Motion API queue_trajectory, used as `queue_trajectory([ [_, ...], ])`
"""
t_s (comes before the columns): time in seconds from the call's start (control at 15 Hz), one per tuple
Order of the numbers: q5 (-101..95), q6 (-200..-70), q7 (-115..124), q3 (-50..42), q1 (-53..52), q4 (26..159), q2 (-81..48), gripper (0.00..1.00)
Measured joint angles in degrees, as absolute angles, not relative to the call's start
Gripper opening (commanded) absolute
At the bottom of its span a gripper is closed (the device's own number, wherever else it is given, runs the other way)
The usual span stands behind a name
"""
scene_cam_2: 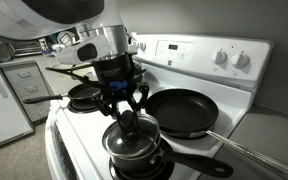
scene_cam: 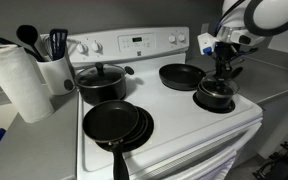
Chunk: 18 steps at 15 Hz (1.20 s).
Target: Put the glass lid on top of the black pot on the bottom right plate of the stove
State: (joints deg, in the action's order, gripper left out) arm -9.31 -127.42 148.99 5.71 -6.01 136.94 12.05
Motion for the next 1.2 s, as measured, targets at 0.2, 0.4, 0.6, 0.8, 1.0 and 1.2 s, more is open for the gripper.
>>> queue_trajectory([
  [0.2, -7.15, -128.05, 148.96, 5.71, -6.01, 137.41, 12.05, 0.15],
  [0.4, -6.98, -129.37, 148.96, 5.71, -5.92, 137.82, 12.05, 0.15],
  [0.6, -6.90, -130.33, 148.93, 5.71, -5.67, 138.01, 12.05, 0.15],
  [0.8, -5.07, -130.61, 147.70, 5.62, -5.42, 137.95, 12.05, 0.15],
  [1.0, -3.15, -130.61, 146.05, 5.42, -5.11, 137.78, 12.05, 0.15],
  [1.2, -3.23, -130.62, 146.01, 5.41, -4.23, 137.77, 12.03, 0.15],
])
